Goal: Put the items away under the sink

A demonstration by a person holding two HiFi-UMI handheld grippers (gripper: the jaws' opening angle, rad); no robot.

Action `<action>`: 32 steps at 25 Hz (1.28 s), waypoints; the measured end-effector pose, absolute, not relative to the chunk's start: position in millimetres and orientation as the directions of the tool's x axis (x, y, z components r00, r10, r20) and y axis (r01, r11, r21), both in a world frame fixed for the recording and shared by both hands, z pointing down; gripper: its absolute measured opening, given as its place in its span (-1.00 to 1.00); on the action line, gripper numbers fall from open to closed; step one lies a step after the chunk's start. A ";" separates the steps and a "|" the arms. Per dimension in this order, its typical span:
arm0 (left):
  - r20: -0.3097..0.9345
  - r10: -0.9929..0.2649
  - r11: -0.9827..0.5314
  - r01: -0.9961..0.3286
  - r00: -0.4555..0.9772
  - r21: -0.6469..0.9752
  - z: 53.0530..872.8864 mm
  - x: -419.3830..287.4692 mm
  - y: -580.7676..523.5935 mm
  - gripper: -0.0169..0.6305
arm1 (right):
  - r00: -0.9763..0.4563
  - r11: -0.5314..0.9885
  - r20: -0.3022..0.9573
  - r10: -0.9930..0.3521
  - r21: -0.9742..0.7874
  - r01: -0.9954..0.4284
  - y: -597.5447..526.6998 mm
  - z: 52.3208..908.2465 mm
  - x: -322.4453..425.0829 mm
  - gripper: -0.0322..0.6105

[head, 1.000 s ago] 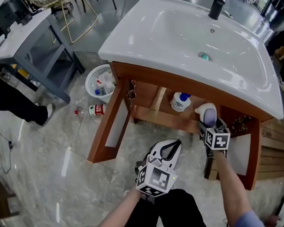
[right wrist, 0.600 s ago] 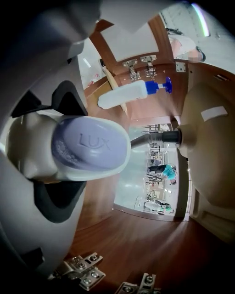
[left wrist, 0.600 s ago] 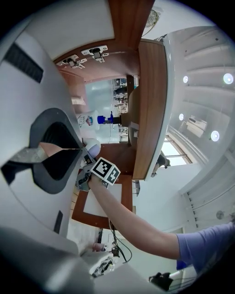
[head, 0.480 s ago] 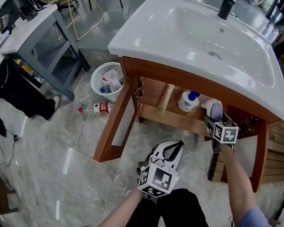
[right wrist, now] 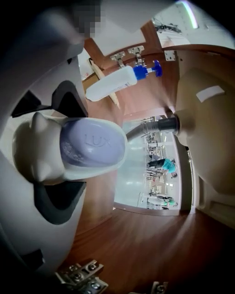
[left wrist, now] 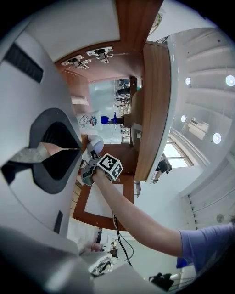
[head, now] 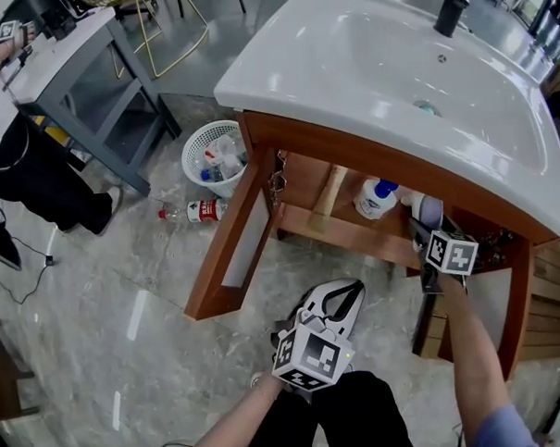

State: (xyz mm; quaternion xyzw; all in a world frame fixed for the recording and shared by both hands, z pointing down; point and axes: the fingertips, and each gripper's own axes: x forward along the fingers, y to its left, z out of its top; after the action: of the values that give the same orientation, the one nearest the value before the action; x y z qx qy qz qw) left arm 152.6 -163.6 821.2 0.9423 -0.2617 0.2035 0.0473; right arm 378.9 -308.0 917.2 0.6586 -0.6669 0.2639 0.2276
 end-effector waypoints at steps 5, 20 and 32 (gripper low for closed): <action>0.408 -0.470 -0.861 -0.509 0.782 -0.016 805.3 153.5 -161.6 -0.89 | -0.037 -0.004 0.626 -0.779 -0.064 -0.998 -299.4 903.1 374.9 0.40; 0.414 -0.447 -0.858 -0.511 0.793 0.053 735.1 152.3 -144.2 -0.89 | -0.181 0.107 0.593 -0.785 -0.157 -0.982 -233.6 818.5 314.8 0.39; 0.402 -0.465 -0.846 -0.530 0.789 0.062 646.0 122.9 -131.9 -0.89 | -0.263 0.233 0.531 -0.805 -0.124 -0.965 -157.8 700.5 245.4 0.39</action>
State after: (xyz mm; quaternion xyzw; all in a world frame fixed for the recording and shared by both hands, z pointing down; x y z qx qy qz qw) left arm 122.9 -131.9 646.0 0.9419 -0.2640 0.1892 0.0859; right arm 245.4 -157.8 700.5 0.5793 -0.7639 0.2188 0.1819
